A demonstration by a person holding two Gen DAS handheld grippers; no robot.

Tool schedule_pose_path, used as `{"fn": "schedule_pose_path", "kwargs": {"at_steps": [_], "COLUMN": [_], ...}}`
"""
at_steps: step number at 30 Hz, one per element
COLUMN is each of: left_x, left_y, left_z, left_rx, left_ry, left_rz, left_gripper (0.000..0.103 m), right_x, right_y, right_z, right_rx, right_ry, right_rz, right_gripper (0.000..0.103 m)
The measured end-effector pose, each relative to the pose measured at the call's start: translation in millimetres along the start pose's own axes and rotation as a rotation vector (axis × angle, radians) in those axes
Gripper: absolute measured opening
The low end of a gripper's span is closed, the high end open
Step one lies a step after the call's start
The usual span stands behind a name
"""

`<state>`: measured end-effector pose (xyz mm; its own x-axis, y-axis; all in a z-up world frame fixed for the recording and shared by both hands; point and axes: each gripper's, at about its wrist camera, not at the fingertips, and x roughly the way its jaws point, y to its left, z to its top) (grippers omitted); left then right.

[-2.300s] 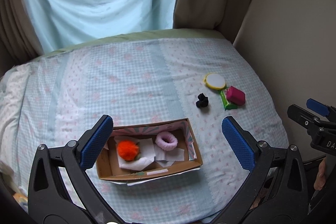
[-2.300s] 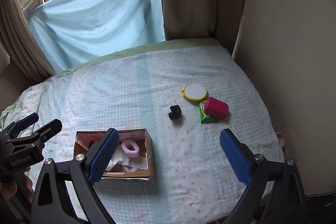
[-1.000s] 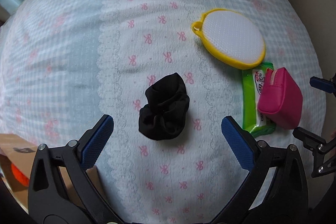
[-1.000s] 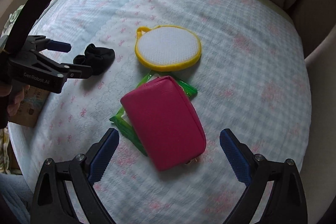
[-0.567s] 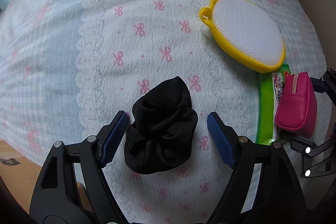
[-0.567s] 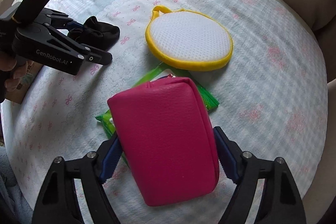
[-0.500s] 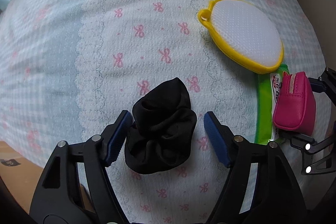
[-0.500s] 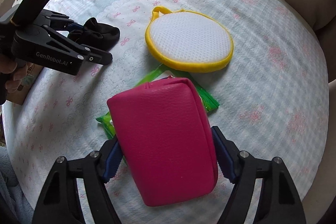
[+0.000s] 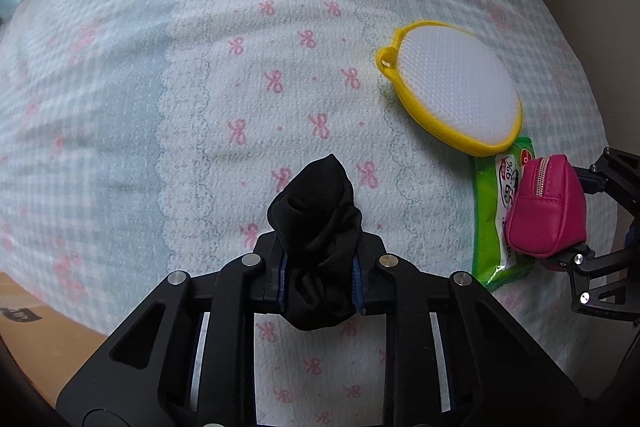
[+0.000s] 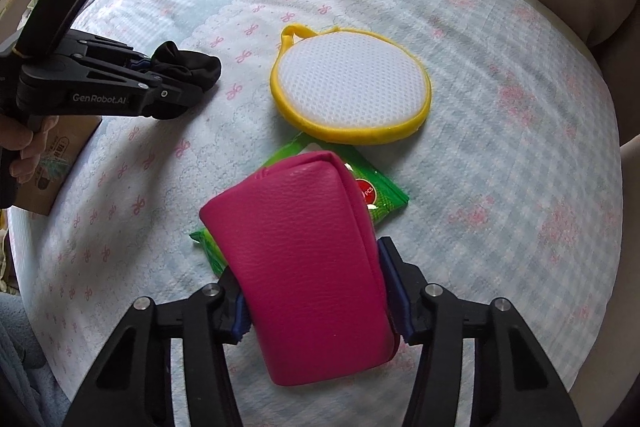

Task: Organize soft objects
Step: 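Carry the black scrunchie and pink pouch over the box with both tools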

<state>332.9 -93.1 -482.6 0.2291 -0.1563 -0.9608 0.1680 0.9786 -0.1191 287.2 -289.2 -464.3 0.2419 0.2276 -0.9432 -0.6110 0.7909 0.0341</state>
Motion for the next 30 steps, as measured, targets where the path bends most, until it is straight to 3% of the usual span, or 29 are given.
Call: {"fn": "schedule_pose_path", "kwargs": {"at_steps": [7, 14, 19, 22, 30], "left_x": [-32, -82, -118, -153, -259], "left_y": [3, -2, -20, -23, -21], "left_z": [1, -3, -6, -10, -36], "left_rx": [-0.011, -0.003, -0.006, -0.005, -0.017], "left_ry": [-0.024, -0.078, -0.128, -0.167, -0.281], "left_rz": [-0.006, -0.018, -0.032, -0.040, -0.063], "left_gripper": [0.020, 0.020, 0.020, 0.020, 0.020], "right_x": [-16, -62, -108, -143, -241], "right_y": [-4, 2, 10, 22, 71], "right_z": [3, 7, 10, 13, 21], "right_rx": [0.087, 0.170, 0.262, 0.299, 0.423], "right_ry": [-0.022, -0.090, -0.144, -0.182, -0.280], "right_rz": [-0.006, -0.034, -0.061, -0.132, -0.156], "right_gripper": [0.045, 0.044, 0.043, 0.043, 0.043]}}
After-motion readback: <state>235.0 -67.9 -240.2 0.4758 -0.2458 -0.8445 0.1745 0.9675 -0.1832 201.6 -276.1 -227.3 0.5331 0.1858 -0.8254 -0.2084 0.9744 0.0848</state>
